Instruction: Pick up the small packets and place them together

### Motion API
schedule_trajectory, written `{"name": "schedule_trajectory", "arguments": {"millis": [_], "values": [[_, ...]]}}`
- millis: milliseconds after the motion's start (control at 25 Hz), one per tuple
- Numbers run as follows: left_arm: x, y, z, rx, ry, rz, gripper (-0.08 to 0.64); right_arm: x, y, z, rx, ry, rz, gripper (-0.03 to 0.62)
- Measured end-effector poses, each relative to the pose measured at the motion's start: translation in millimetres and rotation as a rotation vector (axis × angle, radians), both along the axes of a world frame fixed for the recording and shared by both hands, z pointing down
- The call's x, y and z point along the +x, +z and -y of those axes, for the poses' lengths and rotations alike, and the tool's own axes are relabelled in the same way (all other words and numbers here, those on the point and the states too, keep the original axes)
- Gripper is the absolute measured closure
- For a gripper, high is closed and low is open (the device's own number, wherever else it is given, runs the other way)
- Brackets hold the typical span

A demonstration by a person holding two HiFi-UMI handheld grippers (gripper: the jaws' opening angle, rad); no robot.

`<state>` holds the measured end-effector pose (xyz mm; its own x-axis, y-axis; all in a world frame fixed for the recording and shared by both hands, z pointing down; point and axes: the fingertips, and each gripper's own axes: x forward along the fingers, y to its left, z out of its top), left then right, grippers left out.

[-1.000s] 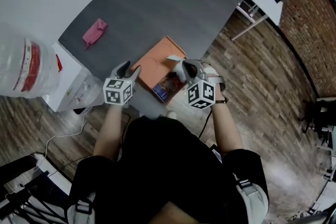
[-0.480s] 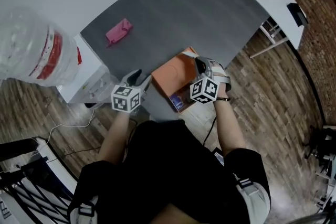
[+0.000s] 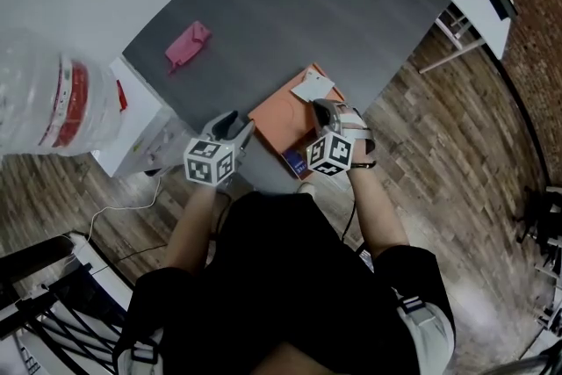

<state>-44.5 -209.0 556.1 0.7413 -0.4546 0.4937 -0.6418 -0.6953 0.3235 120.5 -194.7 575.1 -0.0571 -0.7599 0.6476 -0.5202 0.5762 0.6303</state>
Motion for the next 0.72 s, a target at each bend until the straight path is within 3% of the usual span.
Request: {"name": "schedule_trajectory", "arguments": {"millis": [200, 400, 720], "values": [[-0.1, 2.3, -4.0, -0.007, 0.013, 0.013, 0.362, -9.3, 10.0, -3.9, -0.037, 0.013, 0.058, 0.566], [-3.1, 3.5, -6.9, -0.01, 0.011, 0.019, 0.362, -15.1, 14.5, -9.1, -0.068, 0.001, 0.1, 0.483], [14.8, -3.2, -2.8, 0.025, 0.042, -0.001, 0.362, -7.1, -15.1, -15.0, 0.008, 0.018, 0.129, 0.476]]}}
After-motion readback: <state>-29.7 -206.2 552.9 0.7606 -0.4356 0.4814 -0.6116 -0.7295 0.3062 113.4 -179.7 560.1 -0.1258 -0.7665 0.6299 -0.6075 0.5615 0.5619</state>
